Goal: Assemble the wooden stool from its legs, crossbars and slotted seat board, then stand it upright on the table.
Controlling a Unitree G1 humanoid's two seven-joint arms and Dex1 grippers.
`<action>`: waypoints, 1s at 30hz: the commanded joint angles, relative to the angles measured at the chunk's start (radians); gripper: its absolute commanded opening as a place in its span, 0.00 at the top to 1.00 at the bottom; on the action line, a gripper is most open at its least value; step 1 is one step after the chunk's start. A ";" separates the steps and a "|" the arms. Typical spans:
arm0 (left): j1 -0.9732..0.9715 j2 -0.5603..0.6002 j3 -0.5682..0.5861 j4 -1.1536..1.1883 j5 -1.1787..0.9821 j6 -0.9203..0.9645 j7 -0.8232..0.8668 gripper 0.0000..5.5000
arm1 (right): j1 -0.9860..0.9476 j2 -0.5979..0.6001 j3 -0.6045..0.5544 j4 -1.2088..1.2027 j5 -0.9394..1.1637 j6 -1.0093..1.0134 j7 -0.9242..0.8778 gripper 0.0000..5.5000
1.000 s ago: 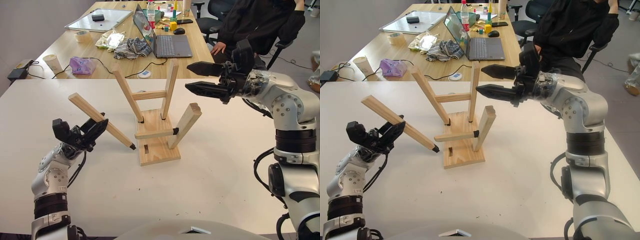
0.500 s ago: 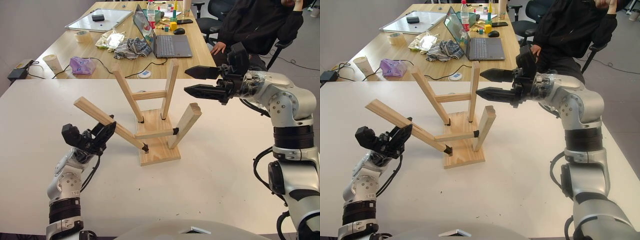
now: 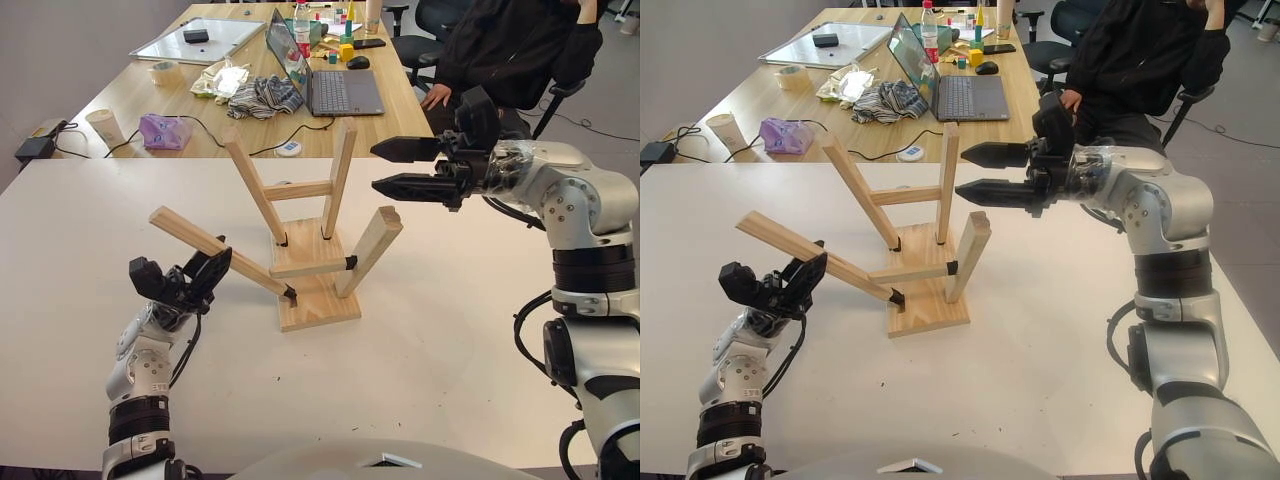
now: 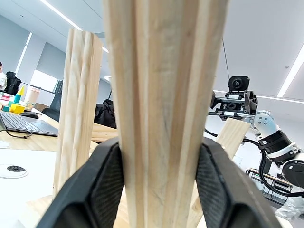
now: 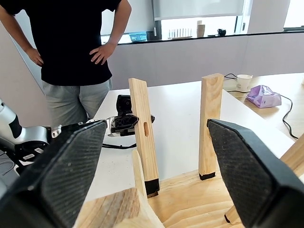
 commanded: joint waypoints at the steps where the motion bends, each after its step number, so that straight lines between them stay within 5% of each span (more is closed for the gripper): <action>1: 0.002 0.019 -0.029 0.007 0.026 0.016 -0.022 0.63 | -0.029 -0.011 0.009 -0.004 -0.012 0.003 0.002 0.29; 15: -0.115 0.168 -0.176 0.082 0.175 -0.019 -0.145 0.63 | 0.008 -0.010 0.000 -0.050 0.002 0.014 -0.018 0.29; 30: -0.167 0.237 -0.278 -0.126 0.297 -0.019 -0.034 0.63 | 0.056 -0.003 -0.019 -0.107 0.016 0.027 -0.065 0.29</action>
